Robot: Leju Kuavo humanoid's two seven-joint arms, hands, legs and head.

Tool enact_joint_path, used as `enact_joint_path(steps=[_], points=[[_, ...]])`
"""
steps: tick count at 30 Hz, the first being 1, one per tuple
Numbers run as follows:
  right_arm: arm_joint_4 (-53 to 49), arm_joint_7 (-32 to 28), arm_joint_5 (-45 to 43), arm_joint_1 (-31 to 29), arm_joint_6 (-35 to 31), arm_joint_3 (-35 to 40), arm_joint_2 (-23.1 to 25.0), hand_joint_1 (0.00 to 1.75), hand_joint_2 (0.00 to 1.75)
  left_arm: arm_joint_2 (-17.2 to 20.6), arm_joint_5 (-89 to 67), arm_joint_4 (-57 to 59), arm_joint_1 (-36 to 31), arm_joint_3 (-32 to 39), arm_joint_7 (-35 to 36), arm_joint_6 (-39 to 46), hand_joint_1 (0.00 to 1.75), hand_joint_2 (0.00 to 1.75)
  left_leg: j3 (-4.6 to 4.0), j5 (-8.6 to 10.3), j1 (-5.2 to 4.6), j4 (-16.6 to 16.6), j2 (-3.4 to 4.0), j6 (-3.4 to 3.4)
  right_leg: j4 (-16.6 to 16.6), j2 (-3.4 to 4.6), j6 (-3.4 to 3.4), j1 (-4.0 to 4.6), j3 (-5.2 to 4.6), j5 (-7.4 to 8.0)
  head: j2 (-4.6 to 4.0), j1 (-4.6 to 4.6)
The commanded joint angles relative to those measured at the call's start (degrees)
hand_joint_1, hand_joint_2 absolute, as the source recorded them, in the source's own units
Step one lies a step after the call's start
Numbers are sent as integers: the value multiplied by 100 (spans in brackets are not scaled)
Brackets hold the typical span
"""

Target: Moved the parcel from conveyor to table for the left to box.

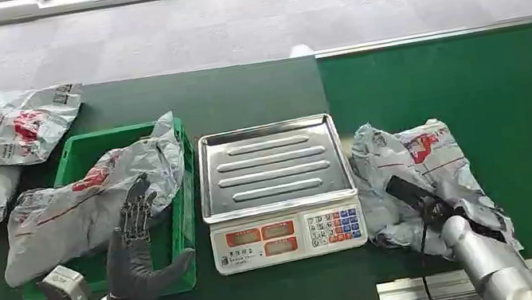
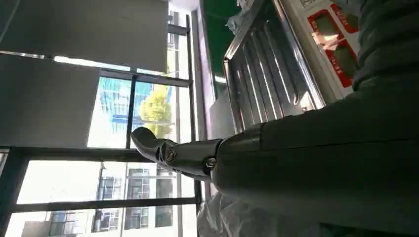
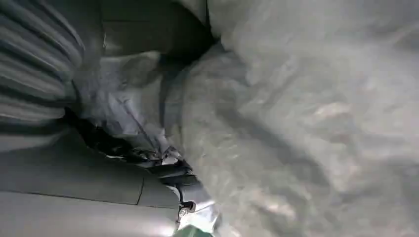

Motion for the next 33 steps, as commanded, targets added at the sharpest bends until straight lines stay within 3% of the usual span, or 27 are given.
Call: enact_joint_path(steps=[1,8,13,15,18,20,22,23,25,30,32,33], points=[[444,-32,0,-18,-16,-166,-2,175,175,110,19,72,-9,-66,42,29,0,175,0,2,1,-5,-1,1,-9,-6,-1,2,5,3,0,0],[444,-30,1,-8,-19,-167,-4,175,175,109,19,69,-9,-67,42,29,0,175,2,6,0,-15,-6,0,-17,-11,-4,2,3,8,0,0],[-701,-182,-246,299,-626,-358,149,175,175,85,25,-230,263,22,55,40,0,175,-5,4,0,-15,-3,3,-17,-9,-4,2,-4,6,0,0],[-1422,-266,-403,443,-1151,-504,234,175,175,63,16,-342,367,60,51,45,0,175,-13,-3,-2,-2,2,3,-2,-1,-2,0,-13,0,0,0],[-2948,-943,-1163,646,-2201,-694,342,175,175,18,-14,-479,481,113,12,87,0,175,-29,-2,-6,-6,7,3,-3,1,-4,-4,-30,3,0,0],[-3954,-1663,-1651,785,-3265,-808,462,175,175,-4,-32,-471,486,88,-49,141,0,175,-42,-6,-10,-1,15,3,7,10,-5,-8,-46,1,0,0],[-4639,-2099,-2063,870,-3914,-847,564,175,175,8,-37,-418,460,35,-82,189,0,175,-60,-3,-15,2,5,2,13,3,-3,-12,-62,0,0,0],[-5084,-2677,-2566,863,-4094,-1047,794,175,175,23,-36,-354,421,-21,-98,226,0,175,-55,-5,-16,-1,8,1,13,5,-5,-13,-62,-2,0,0],[-5431,-3099,-3147,816,-4094,-938,938,175,175,45,-33,-251,347,-90,-122,270,0,175,-54,-4,-16,-2,2,-1,12,-2,-6,-12,-61,-3,0,0],[-4904,-2789,-2900,83,-3160,518,720,175,175,123,-7,111,43,-219,-192,256,0,175,-46,-2,-10,-10,24,0,7,25,-6,-7,-62,7,0,0],[-4323,-2662,-3154,-406,-2338,1023,715,175,175,183,-4,339,-147,-285,-242,191,0,175,-44,1,-11,-15,54,-1,4,52,-7,-7,-68,18,0,2],[-3805,-2481,-3313,-756,-1470,1378,668,175,175,222,22,462,-281,-346,-292,93,0,175,-50,-1,-11,-12,42,0,11,43,-4,-8,-65,13,0,2]])
